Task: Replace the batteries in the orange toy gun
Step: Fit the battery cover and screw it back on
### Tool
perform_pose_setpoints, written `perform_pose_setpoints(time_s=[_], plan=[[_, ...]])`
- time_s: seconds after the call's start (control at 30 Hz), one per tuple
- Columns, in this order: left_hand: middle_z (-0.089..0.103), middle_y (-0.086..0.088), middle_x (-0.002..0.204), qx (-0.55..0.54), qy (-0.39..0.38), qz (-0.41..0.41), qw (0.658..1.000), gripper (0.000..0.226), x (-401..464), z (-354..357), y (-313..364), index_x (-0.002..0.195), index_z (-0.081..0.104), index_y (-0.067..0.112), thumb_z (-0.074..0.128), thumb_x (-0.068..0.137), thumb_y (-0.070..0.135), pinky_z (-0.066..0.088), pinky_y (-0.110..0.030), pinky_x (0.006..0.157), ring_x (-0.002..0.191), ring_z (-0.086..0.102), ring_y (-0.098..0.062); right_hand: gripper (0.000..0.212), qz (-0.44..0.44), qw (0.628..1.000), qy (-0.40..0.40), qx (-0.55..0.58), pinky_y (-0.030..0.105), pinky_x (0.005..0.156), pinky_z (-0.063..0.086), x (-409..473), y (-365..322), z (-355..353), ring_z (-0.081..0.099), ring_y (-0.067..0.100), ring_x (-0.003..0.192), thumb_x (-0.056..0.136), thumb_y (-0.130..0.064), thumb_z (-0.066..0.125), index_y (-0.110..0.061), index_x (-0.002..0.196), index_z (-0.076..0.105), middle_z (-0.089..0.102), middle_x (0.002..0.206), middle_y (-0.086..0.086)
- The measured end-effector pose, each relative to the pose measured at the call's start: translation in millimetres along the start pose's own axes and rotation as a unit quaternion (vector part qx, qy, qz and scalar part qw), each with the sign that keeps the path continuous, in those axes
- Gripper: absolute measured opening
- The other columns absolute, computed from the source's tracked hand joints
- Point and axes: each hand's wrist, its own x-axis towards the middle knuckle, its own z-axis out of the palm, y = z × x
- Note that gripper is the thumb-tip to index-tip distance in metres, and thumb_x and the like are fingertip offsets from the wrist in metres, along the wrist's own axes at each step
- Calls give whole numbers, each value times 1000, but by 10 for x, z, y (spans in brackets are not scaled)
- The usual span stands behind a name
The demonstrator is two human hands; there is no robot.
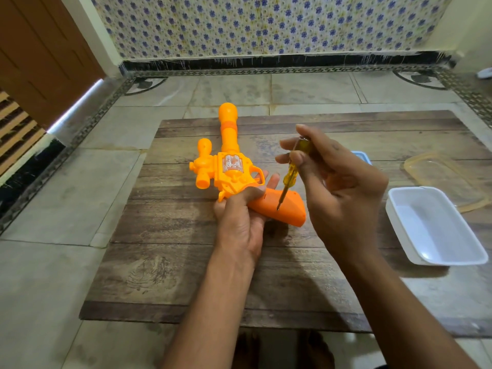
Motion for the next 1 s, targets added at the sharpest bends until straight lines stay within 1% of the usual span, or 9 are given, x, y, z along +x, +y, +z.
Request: perform_pose_setpoints(time_s=[0.17,0.3,0.43,0.53,0.6,0.7,0.8,0.87,1.0], plan=[[65,-33,126,-1,-2,6,1000,64,6,-4,-16,140,53,1,58,78,-16,41,-79,95,93,73,-45,36,-11,1000,2,-6,49,80,61,4,15,0,76,26,91,91,-4,77,-3,126,70,75,97,12],[68,-29,123,2,-7,6,1000,64,3,-15,-24,141,52,1,58,80,-15,48,-74,93,99,74,-44,27,-20,1000,-12,5,49,82,61,-16,21,-19,76,28,98,97,-1,68,1,124,70,75,108,14],[67,-30,126,14,1,1,1000,69,13,-23,-32,142,51,-1,64,76,-11,35,-85,94,109,66,-55,28,5,998,-21,53,51,82,62,13,5,-26,77,27,96,96,9,65,4,123,69,74,109,17],[66,-32,126,-5,8,9,1000,68,5,1,-25,140,52,-2,61,75,-17,39,-80,96,101,71,-50,31,0,1000,-3,6,25,76,56,32,-14,-16,68,12,83,89,3,76,-1,120,73,67,89,16],[67,-32,123,-26,12,16,999,64,22,13,-35,139,52,-4,54,78,-24,47,-71,99,89,76,-40,33,-8,999,10,-29,17,70,47,36,-4,-15,56,7,74,88,-1,78,-3,121,73,57,81,17],[67,-33,122,-42,9,17,999,63,37,8,-42,139,52,-5,50,80,-26,53,-63,96,88,77,-39,29,-3,1000,2,-17,22,72,51,35,22,-45,64,9,82,94,-2,73,-4,122,72,63,89,16],[69,-32,118,-48,9,16,999,60,44,3,-31,138,53,-5,49,81,-26,58,-57,88,85,77,-38,29,18,998,-29,45,44,82,60,26,14,-80,74,27,96,98,10,59,4,124,69,70,108,20],[70,-31,116,-48,14,19,999,61,51,5,-42,138,53,-4,49,81,-26,55,-61,93,83,77,-38,34,19,998,-35,53,48,83,61,39,6,-77,75,28,93,95,17,59,4,125,68,71,106,20],[70,-30,117,-34,15,24,999,61,23,14,-46,138,53,-4,53,80,-24,53,-66,93,80,77,-35,34,2,1000,-17,-23,24,74,52,46,16,-55,65,13,80,87,-3,80,-6,120,74,64,86,13]])
